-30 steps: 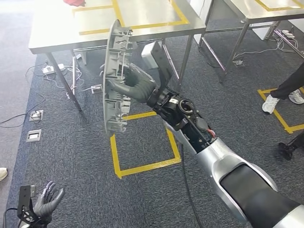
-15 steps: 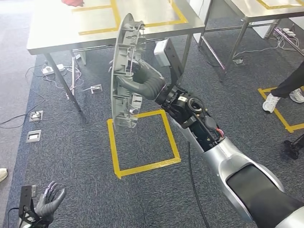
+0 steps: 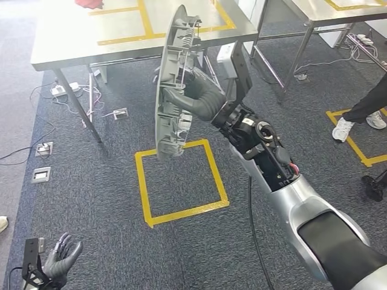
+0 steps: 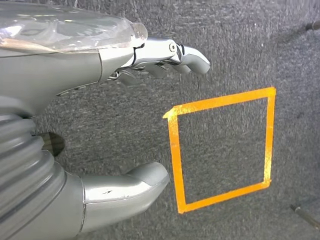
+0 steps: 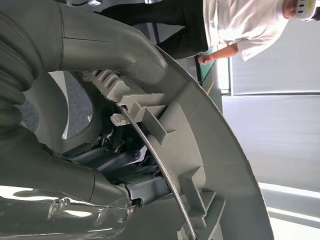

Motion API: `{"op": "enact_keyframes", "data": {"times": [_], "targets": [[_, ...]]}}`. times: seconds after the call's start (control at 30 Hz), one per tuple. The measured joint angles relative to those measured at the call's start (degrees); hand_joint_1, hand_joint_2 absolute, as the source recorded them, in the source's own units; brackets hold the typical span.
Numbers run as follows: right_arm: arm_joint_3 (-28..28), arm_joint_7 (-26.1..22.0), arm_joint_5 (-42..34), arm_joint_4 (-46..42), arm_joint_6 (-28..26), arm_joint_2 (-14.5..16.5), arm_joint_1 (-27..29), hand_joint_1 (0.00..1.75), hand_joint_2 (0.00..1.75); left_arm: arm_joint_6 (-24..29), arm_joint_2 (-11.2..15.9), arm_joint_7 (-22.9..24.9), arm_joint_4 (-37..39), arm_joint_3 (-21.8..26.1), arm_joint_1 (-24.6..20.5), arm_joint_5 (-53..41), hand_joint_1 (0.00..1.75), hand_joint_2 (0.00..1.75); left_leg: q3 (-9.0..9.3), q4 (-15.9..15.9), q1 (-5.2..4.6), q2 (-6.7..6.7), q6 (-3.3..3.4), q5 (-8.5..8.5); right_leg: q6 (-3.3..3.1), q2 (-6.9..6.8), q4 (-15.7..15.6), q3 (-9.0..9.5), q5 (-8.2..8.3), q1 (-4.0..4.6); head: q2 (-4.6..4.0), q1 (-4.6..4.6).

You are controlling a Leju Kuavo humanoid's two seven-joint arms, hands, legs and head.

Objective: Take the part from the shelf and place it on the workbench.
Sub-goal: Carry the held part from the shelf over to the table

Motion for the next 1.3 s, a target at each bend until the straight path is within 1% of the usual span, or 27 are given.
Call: {"op": "enact_keyframes", "data": {"times": [0.27,0.7,0.73,0.77,0.8,0.87,0.9,0.93,1.0,1.03,1.07,1.1,1.13,1.17,1.2,1.23,1.27,1.3], "targets": [[-1.64,2.04,-1.94,-3.11,0.26,-1.95,0.65,1.75,1.75,0.02,0.22,0.62,0.0,0.01,0.06,0.57,0.0,1.75,0.0,0.0,-0.01,0.0,0.0,0.0,0.0,0.0,0.0,0.01,0.0,0.0,0.0,0.01],[-1.92,1.98,-2.86,-4.62,0.23,-2.96,1.16,1.75,1.75,-1.15,0.38,-1.04,0.0,0.01,0.25,1.2,0.0,1.75,0.01,-0.02,0.0,-0.01,0.0,0.0,0.0,0.0,0.01,0.02,0.0,0.01,0.0,-0.07],[-1.92,1.91,-2.87,-4.62,0.22,-3.03,1.17,1.75,1.75,-1.17,0.39,-1.05,0.0,0.01,0.28,1.19,0.0,1.75,-0.02,0.06,-0.08,-0.01,0.06,-0.04,0.06,-0.02,-0.09,0.06,0.03,-0.04,0.0,-0.07],[-1.92,1.81,-2.87,-4.62,0.21,-3.09,1.16,1.75,1.75,-1.17,0.43,-1.05,0.0,0.01,0.3,1.16,0.0,1.75,-0.04,0.08,-0.16,-0.03,0.27,-0.1,0.23,-0.05,-0.22,0.12,0.08,-0.15,0.0,-0.08],[-1.93,1.71,-2.86,-4.63,0.2,-3.12,1.16,1.75,1.75,-1.17,0.51,-1.04,-0.01,0.0,0.3,1.13,0.0,1.75,0.05,-0.05,-0.23,-0.04,0.55,-0.11,0.45,-0.09,-0.45,0.25,0.13,-0.23,0.0,-0.15],[-1.96,1.5,-2.83,-4.77,0.2,-3.21,1.22,1.75,1.75,-1.17,0.67,-1.04,-0.02,0.0,0.29,1.05,0.0,1.75,0.96,-1.26,0.1,-0.02,1.24,0.19,0.89,-0.01,-0.16,0.15,-0.25,-0.41,0.0,-0.12],[-1.99,1.4,-2.81,-4.85,0.2,-3.29,1.22,1.75,1.75,-1.17,0.71,-1.04,-0.03,0.0,0.24,1.03,0.0,1.75,1.56,-1.95,0.27,0.03,1.44,0.38,0.98,0.12,1.39,-0.53,-1.14,-0.41,0.0,0.01],[-2.02,1.29,-2.78,-4.91,0.21,-3.4,1.24,1.75,1.75,-1.17,0.71,-1.04,-0.04,0.0,0.18,1.03,0.0,1.75,2.11,-2.49,0.44,0.07,1.59,0.49,1.03,0.27,3.98,-1.73,-2.41,-0.44,0.0,0.22],[-2.05,1.06,-2.66,-4.92,0.22,-3.57,1.42,1.75,1.75,-1.17,0.7,-1.03,-0.04,0.0,0.07,1.02,0.0,1.75,2.65,-2.67,0.42,0.07,1.66,0.31,1.21,0.45,12.4,-5.96,-5.62,-0.55,0.0,0.51],[-2.05,0.96,-2.59,-4.91,0.21,-3.63,1.64,1.75,1.75,-1.17,0.66,-1.01,-0.04,-0.01,0.09,1.01,0.0,1.75,2.86,-2.63,0.49,0.0,1.56,0.13,1.36,0.47,15.55,-7.8,-6.24,-0.7,0.0,0.58],[-2.05,0.87,-2.52,-4.91,0.22,-3.69,1.89,1.75,1.75,-1.17,0.61,-0.98,-0.04,-0.02,0.12,0.98,0.0,1.75,3.1,-2.53,0.62,-0.14,1.36,-0.12,1.57,0.46,17.02,-8.94,-5.88,-0.94,0.0,0.65],[-2.05,0.79,-2.37,-4.9,0.26,-3.77,2.08,1.75,1.75,-1.18,0.56,-0.96,-0.03,-0.04,0.15,0.94,0.0,1.75,3.33,-2.35,0.83,-0.31,1.04,-0.43,1.81,0.44,15.74,-8.76,-4.24,-1.24,0.0,0.75],[-2.06,0.7,-2.15,-4.9,0.33,-3.87,2.18,1.75,1.75,-1.19,0.52,-0.92,-0.03,-0.07,0.15,0.9,0.0,1.75,3.56,-2.0,1.1,-0.53,0.61,-0.86,2.11,0.42,12.16,-7.47,-1.68,-1.63,0.0,0.91],[-2.08,0.61,-1.94,-4.89,0.43,-3.97,2.23,1.75,1.75,-1.19,0.57,-0.87,-0.03,-0.11,0.12,0.84,0.0,1.75,3.68,-1.59,1.33,-0.73,0.08,-1.37,2.51,0.52,8.25,-5.87,0.25,-1.95,0.0,1.08],[-2.11,0.5,-1.73,-4.87,0.56,-4.05,2.14,1.75,1.75,-1.18,0.63,-0.81,-0.03,-0.16,0.04,0.77,0.0,1.75,3.61,-1.07,1.38,-0.91,-0.48,-1.85,2.66,0.73,4.86,-4.28,1.42,-2.08,0.0,1.35],[-2.14,0.39,-1.63,-4.87,0.7,-4.1,2.07,1.75,1.75,-1.17,0.69,-0.74,-0.03,-0.21,-0.05,0.7,0.0,1.75,3.39,-0.67,1.36,-1.07,-1.01,-2.15,2.47,0.94,2.78,-3.33,1.81,-2.14,0.0,1.53],[-2.16,0.29,-1.61,-4.87,0.82,-4.13,2.05,1.75,1.75,-1.17,0.74,-0.69,-0.03,-0.26,-0.12,0.62,0.0,1.75,3.13,-0.53,1.29,-1.15,-1.44,-2.27,2.06,1.15,2.25,-3.05,1.33,-2.04,0.0,1.46],[-2.18,0.23,-1.6,-4.84,0.91,-4.18,2.04,1.75,1.75,-1.17,0.72,-0.64,-0.02,-0.31,-0.16,0.56,0.0,1.75,2.9,-0.45,1.25,-1.21,-1.75,-2.23,1.44,1.25,2.18,-3.03,1.15,-1.92,0.0,1.34]]}}
